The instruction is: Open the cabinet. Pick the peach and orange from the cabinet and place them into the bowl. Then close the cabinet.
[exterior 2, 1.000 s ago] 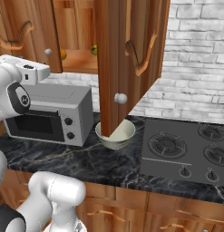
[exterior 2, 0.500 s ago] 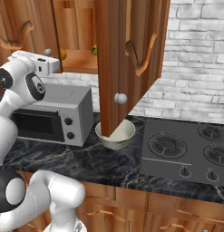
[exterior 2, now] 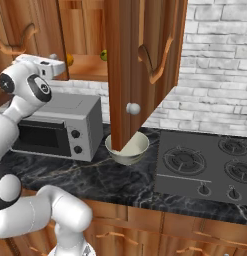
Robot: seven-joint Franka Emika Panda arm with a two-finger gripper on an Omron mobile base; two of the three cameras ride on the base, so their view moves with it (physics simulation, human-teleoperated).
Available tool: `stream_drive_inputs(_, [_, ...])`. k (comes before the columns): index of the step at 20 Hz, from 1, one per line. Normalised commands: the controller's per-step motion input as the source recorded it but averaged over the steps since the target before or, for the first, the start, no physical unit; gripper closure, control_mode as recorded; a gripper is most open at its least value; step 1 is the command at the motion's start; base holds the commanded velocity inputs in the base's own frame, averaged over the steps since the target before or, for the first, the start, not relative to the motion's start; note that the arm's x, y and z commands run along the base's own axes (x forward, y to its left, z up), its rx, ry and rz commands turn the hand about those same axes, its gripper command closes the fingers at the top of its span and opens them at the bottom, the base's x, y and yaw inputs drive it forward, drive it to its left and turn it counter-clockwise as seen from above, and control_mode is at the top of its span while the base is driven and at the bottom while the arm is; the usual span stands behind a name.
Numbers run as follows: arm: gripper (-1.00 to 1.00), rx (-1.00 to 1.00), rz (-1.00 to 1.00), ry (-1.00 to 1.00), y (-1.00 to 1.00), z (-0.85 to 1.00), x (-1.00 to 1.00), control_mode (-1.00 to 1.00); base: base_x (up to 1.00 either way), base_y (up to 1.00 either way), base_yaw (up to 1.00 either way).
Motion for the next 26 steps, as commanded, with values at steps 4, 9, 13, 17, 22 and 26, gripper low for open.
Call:
stream_drive_inputs(4, [-1.00,0.01,-0.03,0.00,-0.06,0.00,0.12,-1.00,0.00,0.00,0.00])
stream_drive_inputs(9, [-1.00,0.00,-0.01,-0.08,-0.05,0.01,-0.13,-1.00,0.00,0.00,0.00])
stream_drive_inputs(13, [-1.00,0.00,0.00,-0.10,-0.01,0.06,-0.22,-1.00,0.00,0.00,0.00])
stream_drive_inputs(17, [-1.00,0.00,-0.02,-0.01,0.00,0.01,-0.01,-1.00,0.00,0.00,0.00])
stream_drive_inputs(22, [-1.00,0.01,-0.01,-0.04,-0.05,0.09,0.01,-1.00,0.00,0.00,0.00])
stream_drive_inputs(26, [-1.00,0.02,-0.05,0.00,-0.11,0.11,0.00,-1.00,0.00,0.00,0.00])
